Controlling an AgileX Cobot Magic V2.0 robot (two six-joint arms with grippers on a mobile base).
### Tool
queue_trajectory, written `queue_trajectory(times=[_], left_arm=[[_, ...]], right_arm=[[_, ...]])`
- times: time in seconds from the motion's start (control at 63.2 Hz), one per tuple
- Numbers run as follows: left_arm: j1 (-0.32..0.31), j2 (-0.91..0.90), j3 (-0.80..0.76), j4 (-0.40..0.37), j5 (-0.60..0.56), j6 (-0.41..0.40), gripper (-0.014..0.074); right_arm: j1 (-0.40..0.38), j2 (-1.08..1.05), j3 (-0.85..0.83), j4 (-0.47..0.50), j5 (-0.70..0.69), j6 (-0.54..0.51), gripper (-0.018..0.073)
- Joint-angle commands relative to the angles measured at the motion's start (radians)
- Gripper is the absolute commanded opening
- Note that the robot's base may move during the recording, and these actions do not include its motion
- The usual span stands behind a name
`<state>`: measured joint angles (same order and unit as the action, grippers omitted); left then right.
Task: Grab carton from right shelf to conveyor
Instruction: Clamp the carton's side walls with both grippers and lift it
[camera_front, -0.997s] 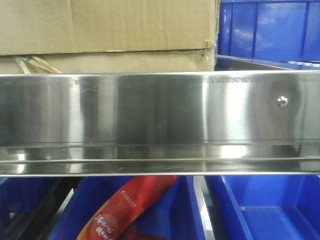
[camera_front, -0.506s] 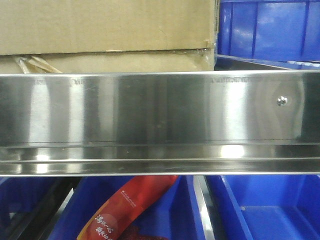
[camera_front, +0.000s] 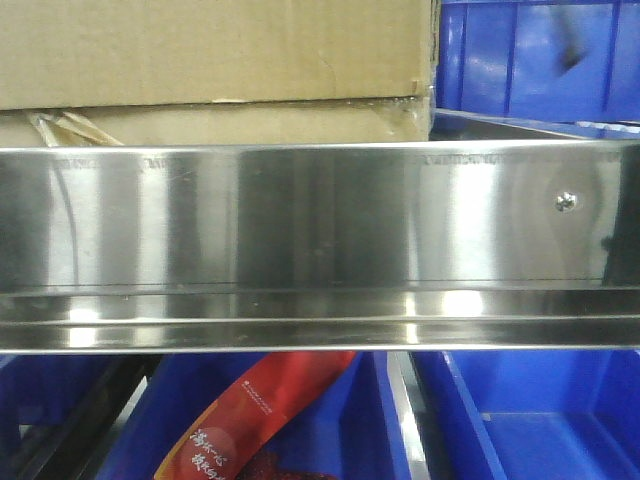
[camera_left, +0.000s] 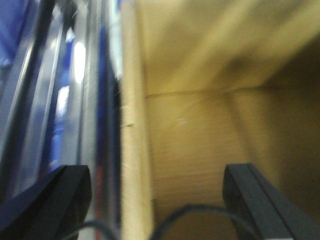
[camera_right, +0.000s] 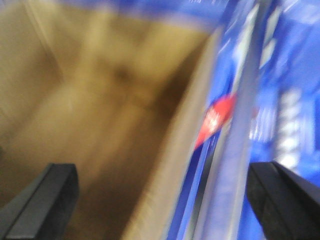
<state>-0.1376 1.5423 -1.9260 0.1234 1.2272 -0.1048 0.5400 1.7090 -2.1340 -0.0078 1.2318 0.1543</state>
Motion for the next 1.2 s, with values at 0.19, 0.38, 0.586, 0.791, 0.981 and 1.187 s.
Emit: queue_trajectory(times=[0.19,0.38,0.586,0.791,0.981,1.187], left_arm=[[0.005,0.060,-0.010,0.061,-0.006,-0.007,0.0445],[0.005,0.103,-0.010,0.063,-0.006,-0.007,0.0445],[0.027,0.137,-0.010,0.061,-0.006,-0.007,0.0445],[0.045,0.155,-0.010,0.047,-0.006,-0.007,0.0295],[0.045,0.155,-0.010,0.047,-0.006,-0.007,-0.0020],[0.045,0.135,-0.010,0.029,-0.006,-0.007,-0.0010]], right_arm=[[0.003,0.082,-0.009,-0.028,-0.011,0.021,0.0568],[0.003,0.105,-0.009,-0.061,-0.011,0.021,0.0568],[0.003,0.134,-0.009,-0.064,-0.011,0.021,0.0498],[0.003,0.145,-0.009,-0.065,-0.011,0.021,0.0181],[0.003,0.145,-0.009,-0.065,-0.011,0.021,-0.0065],[0.003,0.122,-0.009,-0.065,-0.011,0.021,-0.0068]])
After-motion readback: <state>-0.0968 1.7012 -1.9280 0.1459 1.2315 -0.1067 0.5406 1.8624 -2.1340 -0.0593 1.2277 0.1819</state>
